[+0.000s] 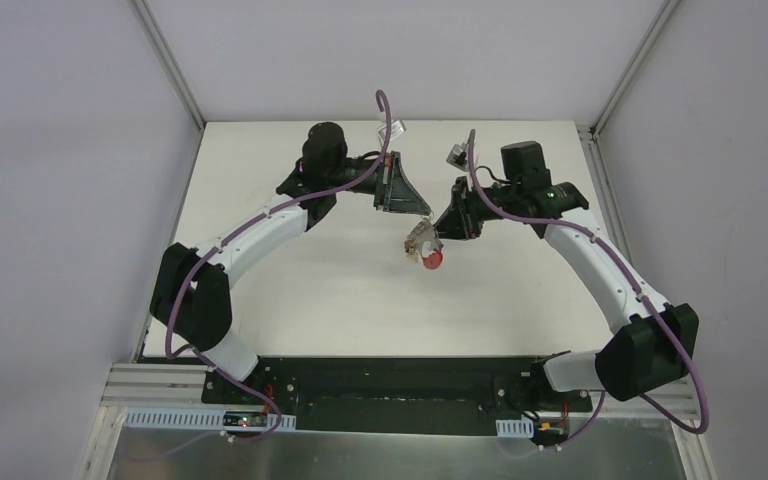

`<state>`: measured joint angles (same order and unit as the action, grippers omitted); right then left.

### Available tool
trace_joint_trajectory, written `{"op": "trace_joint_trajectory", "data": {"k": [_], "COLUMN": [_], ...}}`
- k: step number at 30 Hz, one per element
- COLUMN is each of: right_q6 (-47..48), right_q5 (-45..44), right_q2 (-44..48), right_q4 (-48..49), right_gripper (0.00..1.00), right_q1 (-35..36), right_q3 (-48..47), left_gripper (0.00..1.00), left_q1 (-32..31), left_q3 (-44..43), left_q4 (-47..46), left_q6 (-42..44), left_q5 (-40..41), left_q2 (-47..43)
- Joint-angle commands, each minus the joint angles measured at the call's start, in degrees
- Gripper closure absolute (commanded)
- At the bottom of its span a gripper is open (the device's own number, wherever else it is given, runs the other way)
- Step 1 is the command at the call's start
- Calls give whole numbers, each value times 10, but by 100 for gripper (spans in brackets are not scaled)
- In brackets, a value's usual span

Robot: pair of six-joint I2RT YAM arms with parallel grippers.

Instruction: Put the keys on the keyring

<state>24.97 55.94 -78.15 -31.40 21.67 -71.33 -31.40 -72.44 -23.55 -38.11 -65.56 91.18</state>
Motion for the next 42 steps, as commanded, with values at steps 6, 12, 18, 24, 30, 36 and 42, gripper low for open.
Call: {"op": "trace_joint_trajectory", "data": {"k": [6, 12, 18, 24, 30, 36, 42], "right_q6": [37, 51, 65, 59, 48, 50, 30], "right_q5": [-15, -23, -17, 7, 29, 48, 24], "right_q2": [36, 44, 52, 52, 43, 37, 26], "right_q4": [-32, -49, -57, -40, -31, -32, -10], "right_gripper": [92, 96, 93, 78, 60, 50, 47], "right_q1": [-5, -11, -12, -12, -5, 3, 11], "right_q3": [-41, -45, -33, -14, -17, -17, -24], "left_gripper": [100, 100, 100, 100, 100, 100, 100], "left_q1": [5, 5, 5, 5, 5, 5, 5], "left_q3": [-7, -7, -8, -5, 1, -1, 3], "left_q4": [-35, -38, -58, -118, -136, -127, -128], "left_q6": [10, 11, 1, -44, -52, -45, -46], "left_q5": [-27, -36, -53, -67, -70, -67, -66], "left_q2": [1, -2, 1, 11, 12, 12, 12]}}
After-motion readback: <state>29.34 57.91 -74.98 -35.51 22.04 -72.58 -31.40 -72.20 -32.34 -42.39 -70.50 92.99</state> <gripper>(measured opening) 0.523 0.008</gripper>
